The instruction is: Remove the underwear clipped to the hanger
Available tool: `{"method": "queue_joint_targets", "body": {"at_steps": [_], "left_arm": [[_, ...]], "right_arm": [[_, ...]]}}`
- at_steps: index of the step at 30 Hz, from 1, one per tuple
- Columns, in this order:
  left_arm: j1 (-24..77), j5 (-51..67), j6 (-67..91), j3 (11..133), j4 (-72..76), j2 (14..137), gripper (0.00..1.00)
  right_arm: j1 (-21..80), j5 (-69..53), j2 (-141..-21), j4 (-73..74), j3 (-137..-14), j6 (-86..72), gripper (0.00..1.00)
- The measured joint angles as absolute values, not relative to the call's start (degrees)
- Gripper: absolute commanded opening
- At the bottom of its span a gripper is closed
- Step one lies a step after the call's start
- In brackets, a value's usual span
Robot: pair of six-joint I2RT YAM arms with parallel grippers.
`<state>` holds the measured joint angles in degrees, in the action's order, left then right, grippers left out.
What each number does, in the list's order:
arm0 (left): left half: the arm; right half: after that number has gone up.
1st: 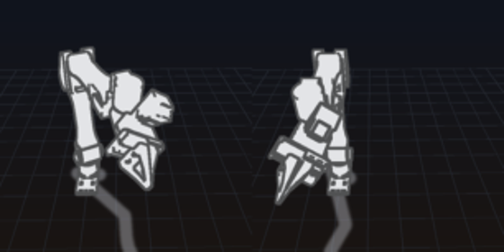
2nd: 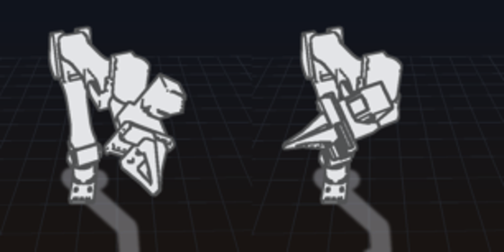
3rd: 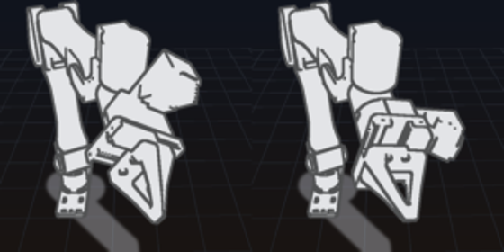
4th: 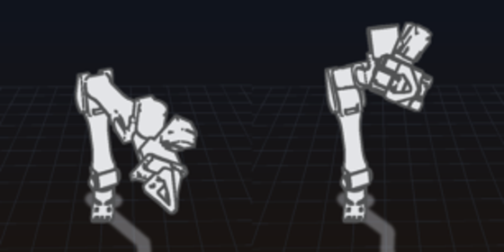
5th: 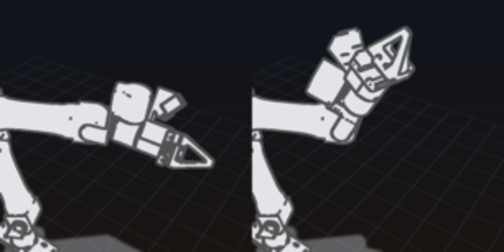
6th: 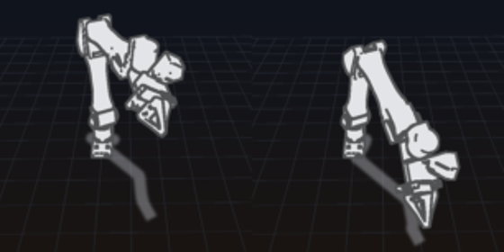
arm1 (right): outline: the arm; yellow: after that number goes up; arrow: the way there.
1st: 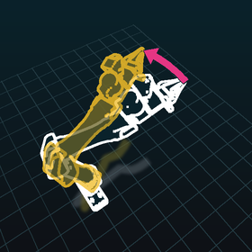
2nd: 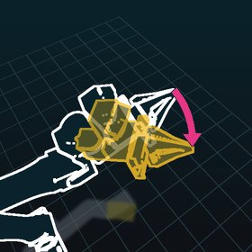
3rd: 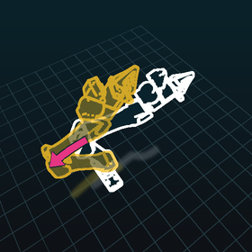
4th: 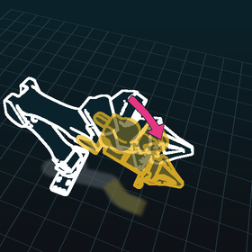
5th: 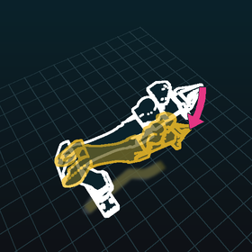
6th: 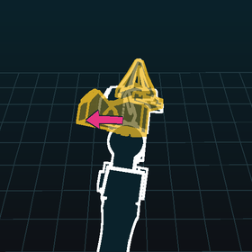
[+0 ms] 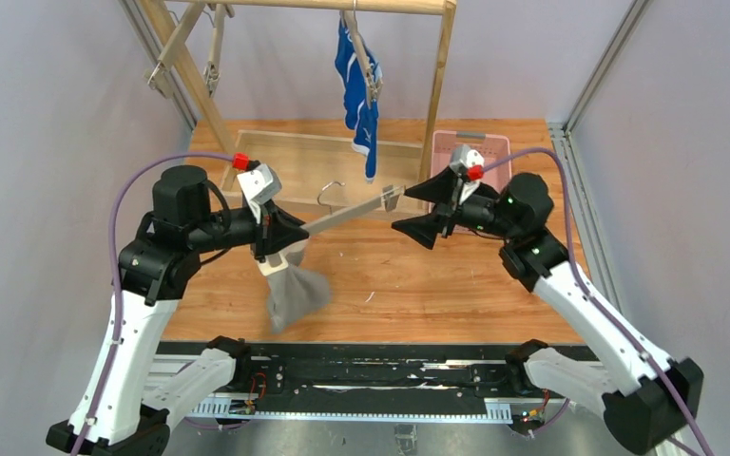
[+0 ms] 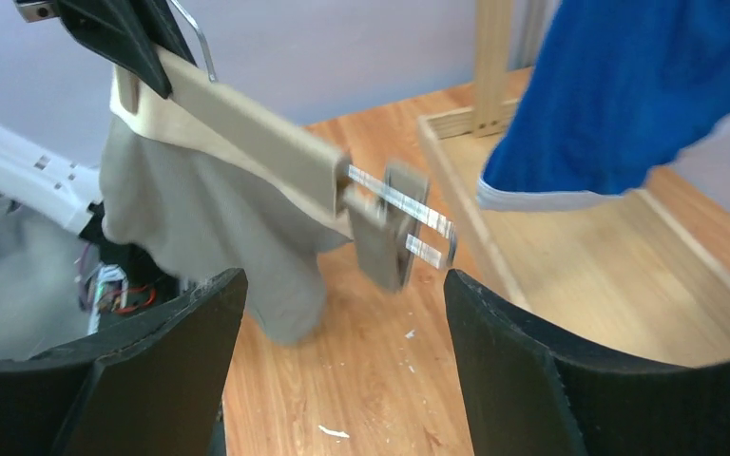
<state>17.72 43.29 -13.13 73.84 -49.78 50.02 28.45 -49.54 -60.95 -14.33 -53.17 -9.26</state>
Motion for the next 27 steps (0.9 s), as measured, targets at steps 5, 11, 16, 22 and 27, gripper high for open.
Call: {"method": "queue_joint_targets", "body": {"at_steps": [5,11,16,22,27], "left_arm": [[17.74,42.48,-8.25,76.75,-43.4,50.28,0.0],[18.11,45.1,4.62,75.4,-25.54,52.93,0.0],[22.35,45.3,11.55,71.44,-14.59,55.81,0.0],[27.94,44.71,16.23,67.57,-6.85,57.36,0.0],[31.64,43.66,17.65,66.5,-1.8,57.39,0.0]], "right_arm": [[28.45,-37.43,-50.92,-17.1,-46.78,-13.06,0.73],[30.87,-30.15,-48.34,-22.06,-42.72,-18.15,0.73],[31.16,-28.91,-50.39,-31.73,-41.91,-22.61,0.77],[31.44,-28.4,-54.17,-41.76,-41.78,-26.04,0.78],[31.64,-27.38,-55.77,-49.06,-41.78,-27.64,0.79]]}}
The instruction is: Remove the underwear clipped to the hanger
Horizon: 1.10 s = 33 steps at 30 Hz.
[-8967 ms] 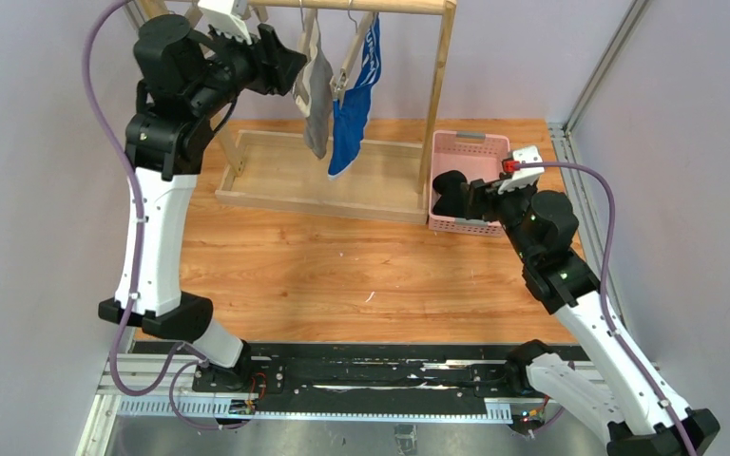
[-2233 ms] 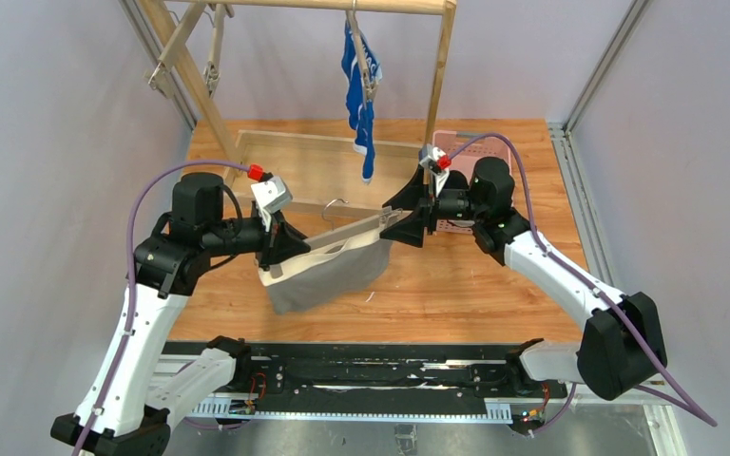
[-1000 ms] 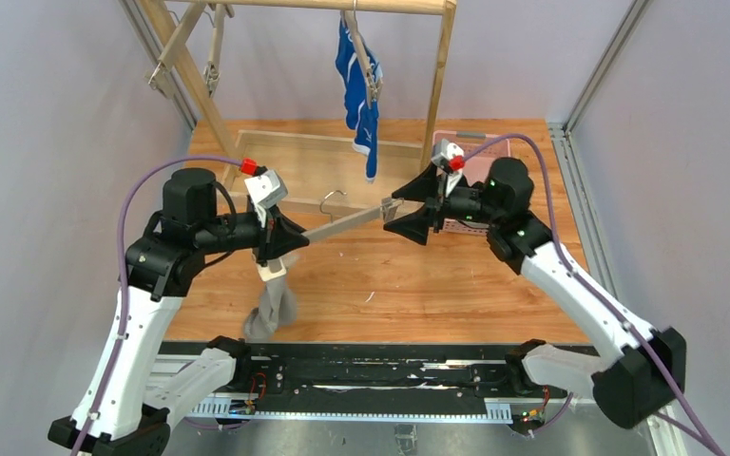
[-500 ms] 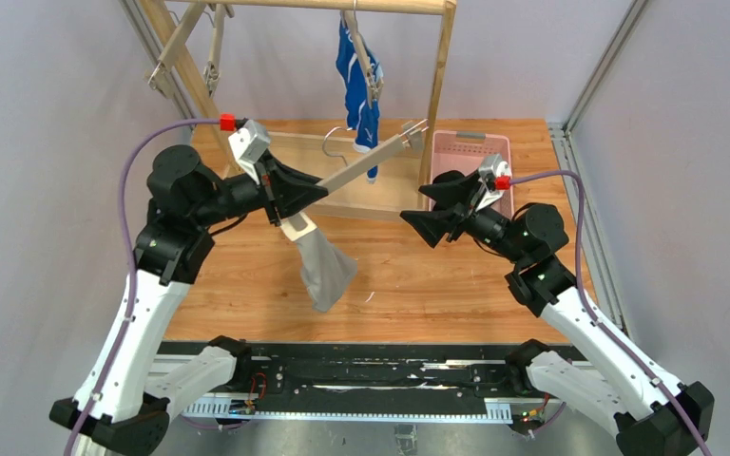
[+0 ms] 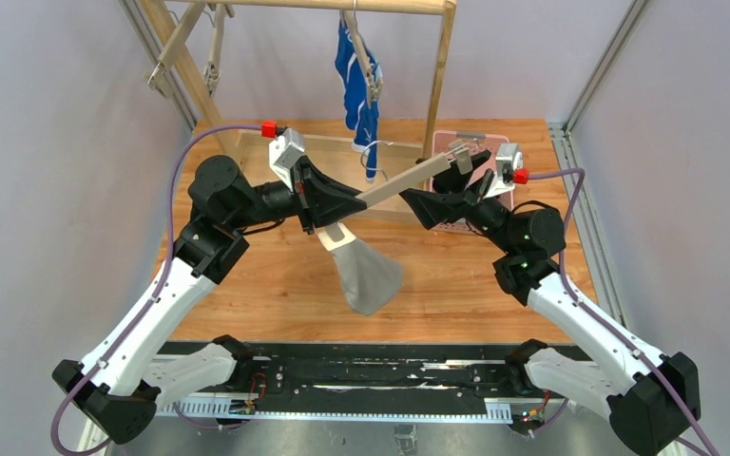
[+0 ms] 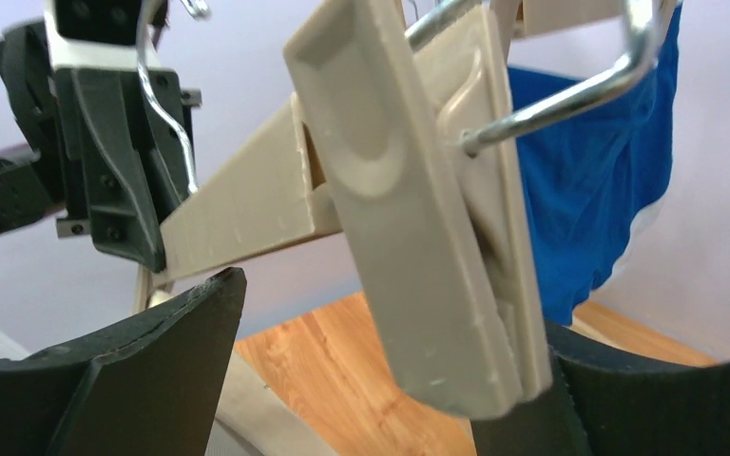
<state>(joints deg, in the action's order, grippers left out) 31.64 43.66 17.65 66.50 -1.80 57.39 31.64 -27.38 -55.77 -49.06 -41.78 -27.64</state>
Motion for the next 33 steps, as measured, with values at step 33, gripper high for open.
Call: {"method": "queue_joint_targets", "body": {"at_steps": [33], "left_arm": [[33.56,36.18,28.53,51.64,19.9,54.08,0.0]], "right_arm": [[31.92,-28.6,-64.14,-68.27,-42.02,-36.97,0.77]]}}
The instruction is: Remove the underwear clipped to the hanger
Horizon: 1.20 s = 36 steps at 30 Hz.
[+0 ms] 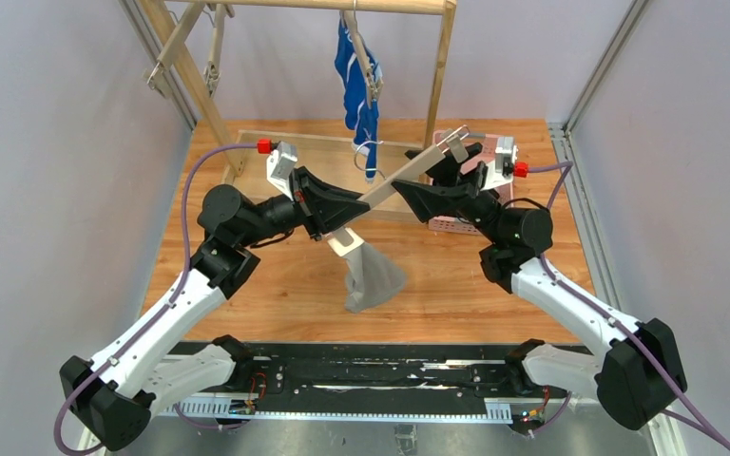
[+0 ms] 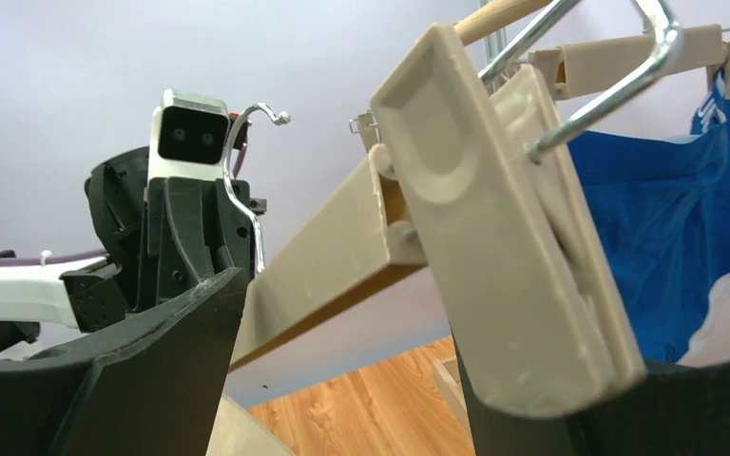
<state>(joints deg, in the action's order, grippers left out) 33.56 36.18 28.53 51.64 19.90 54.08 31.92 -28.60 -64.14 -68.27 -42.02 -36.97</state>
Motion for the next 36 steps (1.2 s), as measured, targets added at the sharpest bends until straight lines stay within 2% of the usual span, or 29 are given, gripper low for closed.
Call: {"method": "queue_joint_targets", "body": {"at_steps": [6,10,11,15,17,19,22,26,28,30,31,32,33,35,36], "left_arm": [[34.48,36.36,28.99,51.64,21.47,55.24,0.0],[35.05,36.21,29.45,51.53,23.05,55.7,0.0],[35.07,35.9,29.63,51.37,23.44,55.77,0.0],[35.11,35.79,29.87,51.07,25.3,55.83,0.0],[35.14,35.66,29.95,51.07,25.43,55.83,0.0],[35.14,35.57,30.02,51.07,25.43,55.86,0.0],[35.14,35.16,30.06,51.07,25.43,55.86,0.0],[35.05,35.73,29.74,50.98,27.24,56.14,0.02],[35.14,36.14,29.69,50.98,28.16,56.14,0.11],[35.14,36.27,29.78,50.89,28.47,56.18,0.23],[35.11,36.16,29.8,50.7,28.67,56.18,0.31],[35.11,35.77,29.91,50.46,28.62,56.21,0.48],[35.11,35.46,30.04,50.15,28.45,56.31,0.58],[35.18,35.27,30.06,49.5,27.94,56.58,0.71],[35.27,35.22,30.24,49.1,27.81,56.62,0.73]], "right_arm": [[33.01,-28.91,-66.32,-70.96,-43.24,-38.59,0.72],[33.39,-29.19,-66.87,-71.22,-43.9,-39.33,0.5],[33.47,-29.56,-67.0,-71.22,-44.25,-39.64,0.5],[33.8,-30.11,-67.02,-71.16,-44.97,-40.27,0.65],[33.8,-30.2,-67.05,-70.94,-44.99,-40.05,0.64],[33.8,-30.33,-67.02,-70.83,-44.99,-39.92,0.51],[33.8,-31.0,-67.02,-70.91,-45.04,-40.64,0.03],[34.5,-32.21,-66.32,-70.65,-45.98,-43.79,0.0],[34.52,-32.75,-66.19,-70.43,-46.52,-44.21,0.01],[34.5,-32.95,-66.19,-70.3,-46.68,-44.56,0.01],[34.5,-33.01,-66.19,-70.17,-46.68,-44.64,0.01],[34.52,-33.28,-66.19,-70.11,-46.68,-44.58,0.01],[34.59,-33.58,-66.19,-70.0,-46.7,-43.92,0.01],[34.59,-33.89,-66.22,-69.19,-46.68,-42.54,0.01],[34.59,-33.98,-66.24,-68.49,-46.68,-41.93,0.01]]}}
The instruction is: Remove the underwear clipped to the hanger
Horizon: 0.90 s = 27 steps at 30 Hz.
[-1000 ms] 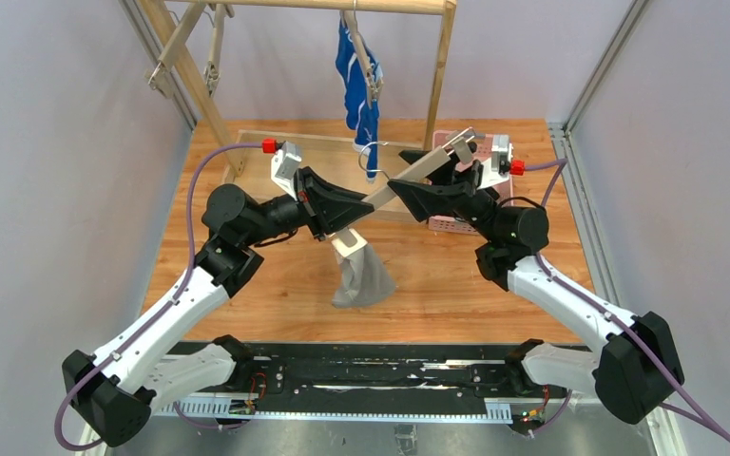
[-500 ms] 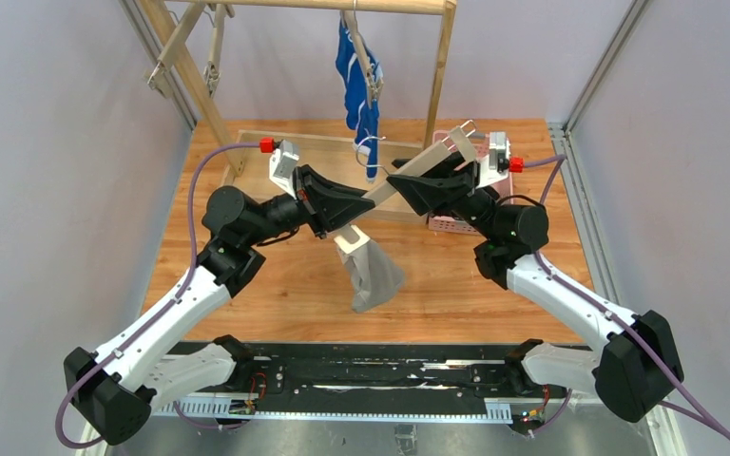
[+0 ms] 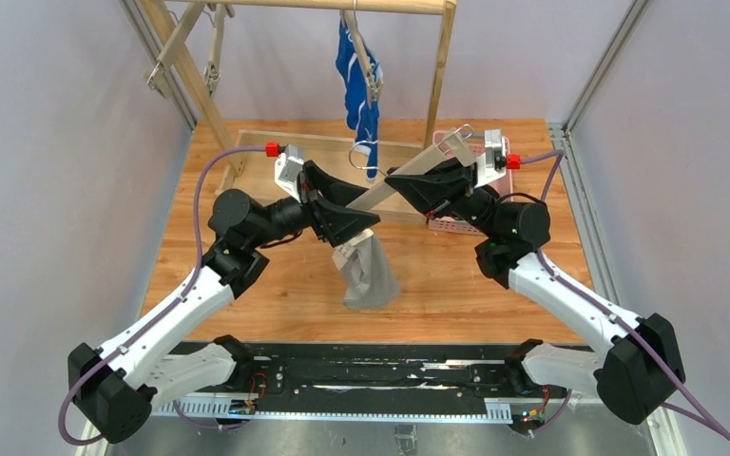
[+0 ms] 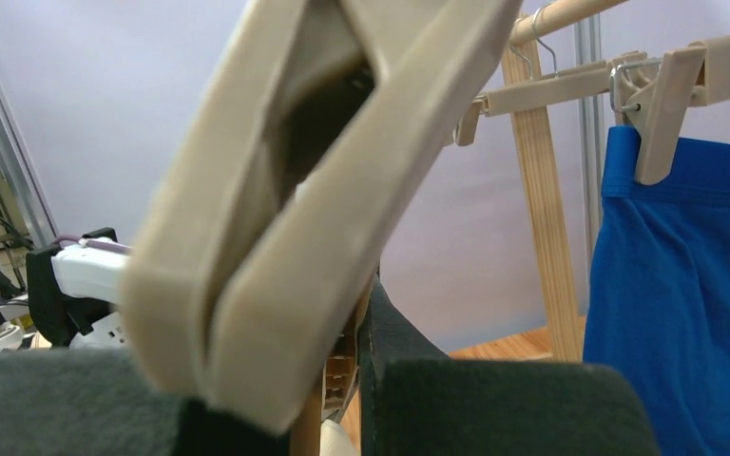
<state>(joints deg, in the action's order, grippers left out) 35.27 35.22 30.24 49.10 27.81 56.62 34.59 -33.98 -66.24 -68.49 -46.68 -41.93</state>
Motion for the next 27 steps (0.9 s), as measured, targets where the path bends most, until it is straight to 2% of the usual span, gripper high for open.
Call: {"method": "queue_joint_targets", "body": {"at_steps": [5,21,24,27], "left_arm": [[35.4,33.28,28.84,47.59,25.98,55.07,0.75],[35.44,22.46,17.54,49.17,6.68,47.13,0.78],[35.44,22.65,17.39,49.17,6.5,46.92,0.76],[35.44,23.55,18.09,49.17,6.81,47.22,0.68]], "right_arm": [[34.57,-34.52,-66.24,-67.2,-46.68,-40.84,0.0],[34.57,-36.16,-60.88,-63.92,-46.68,-39.77,0.01],[34.57,-36.21,-60.12,-62.89,-46.68,-39.07,0.01],[34.57,-36.16,-59.81,-62.37,-46.68,-38.65,0.01]]}}
